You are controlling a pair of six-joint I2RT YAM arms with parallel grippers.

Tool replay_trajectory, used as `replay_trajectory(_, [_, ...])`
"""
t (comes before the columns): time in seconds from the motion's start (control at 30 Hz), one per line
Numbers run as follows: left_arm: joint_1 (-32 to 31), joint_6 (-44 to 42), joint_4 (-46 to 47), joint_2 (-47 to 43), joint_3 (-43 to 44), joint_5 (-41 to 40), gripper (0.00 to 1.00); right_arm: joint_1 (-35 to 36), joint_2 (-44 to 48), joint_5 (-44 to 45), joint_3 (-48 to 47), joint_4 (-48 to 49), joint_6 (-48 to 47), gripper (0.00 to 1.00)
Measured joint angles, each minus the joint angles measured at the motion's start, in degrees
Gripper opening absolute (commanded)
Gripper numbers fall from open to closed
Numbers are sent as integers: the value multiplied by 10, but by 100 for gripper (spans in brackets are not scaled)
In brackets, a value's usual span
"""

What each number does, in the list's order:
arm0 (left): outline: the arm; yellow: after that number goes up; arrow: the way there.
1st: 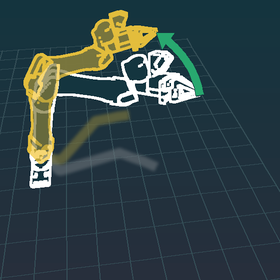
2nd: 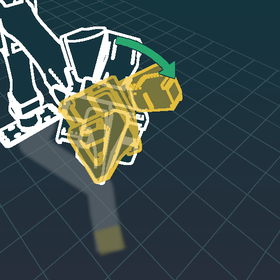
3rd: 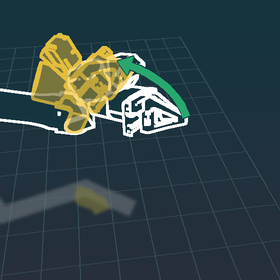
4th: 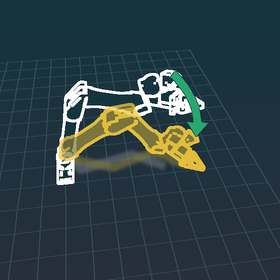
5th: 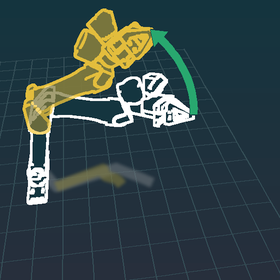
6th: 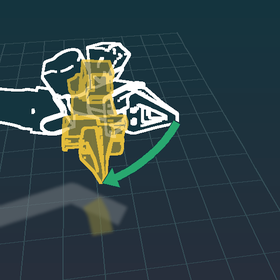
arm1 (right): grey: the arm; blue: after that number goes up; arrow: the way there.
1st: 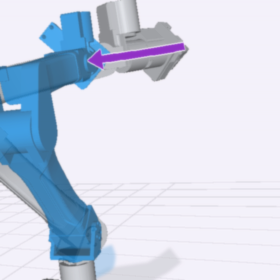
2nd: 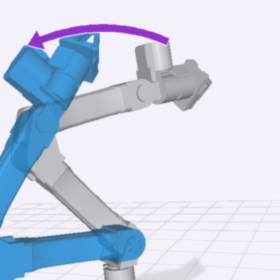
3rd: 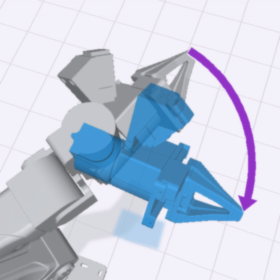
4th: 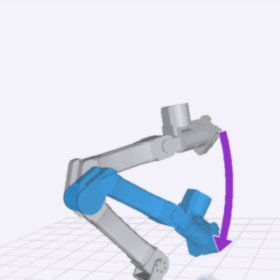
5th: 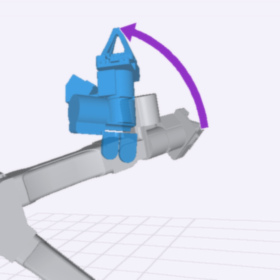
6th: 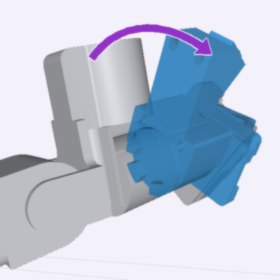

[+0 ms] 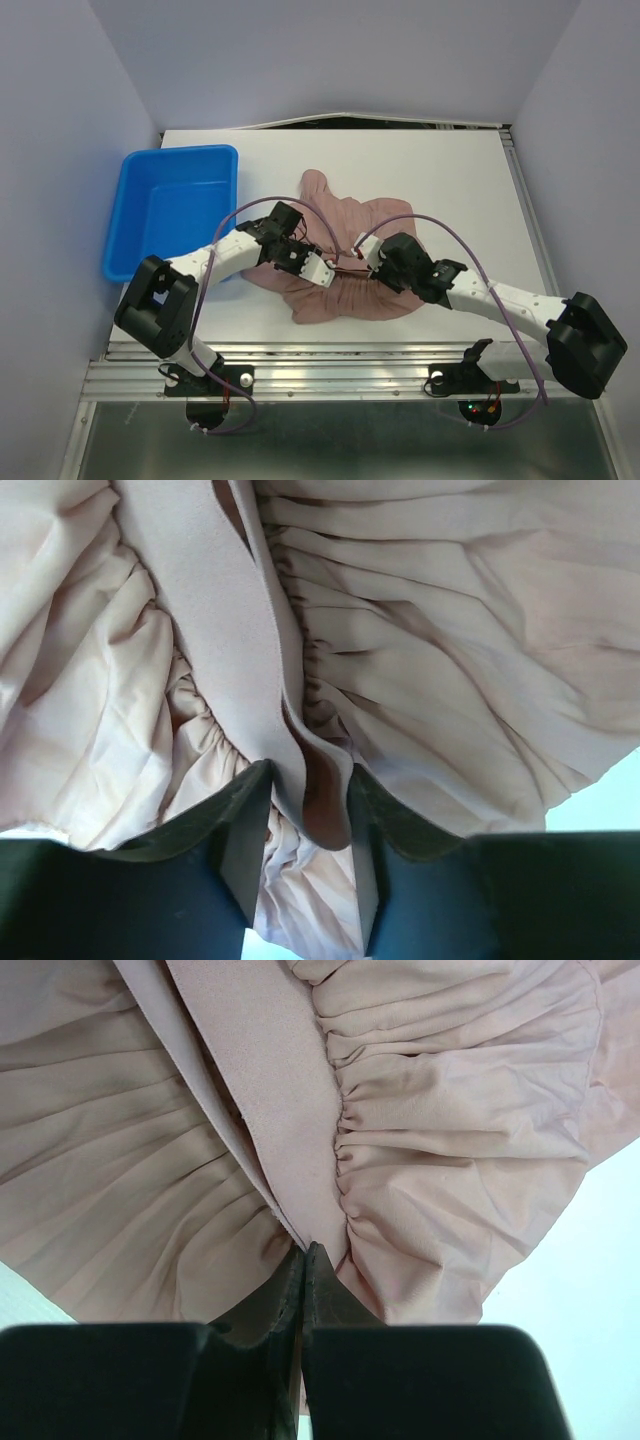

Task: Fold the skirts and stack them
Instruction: Flatten the skirt out

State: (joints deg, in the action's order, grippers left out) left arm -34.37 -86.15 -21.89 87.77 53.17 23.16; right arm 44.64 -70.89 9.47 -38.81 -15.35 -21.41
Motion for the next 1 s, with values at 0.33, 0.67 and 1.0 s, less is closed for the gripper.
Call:
replay_trajectory(0.33, [9, 46, 3, -2, 26, -3, 0, -11, 2, 8, 0, 0, -6, 1])
replay_trajectory(0.67, [94, 333, 0, 38, 307, 44, 0, -169, 18, -57, -123, 5, -60, 1])
replay_trajectory(1.0, [90, 599, -3, 38, 528, 53, 0, -204, -85, -165, -527, -109, -30, 1])
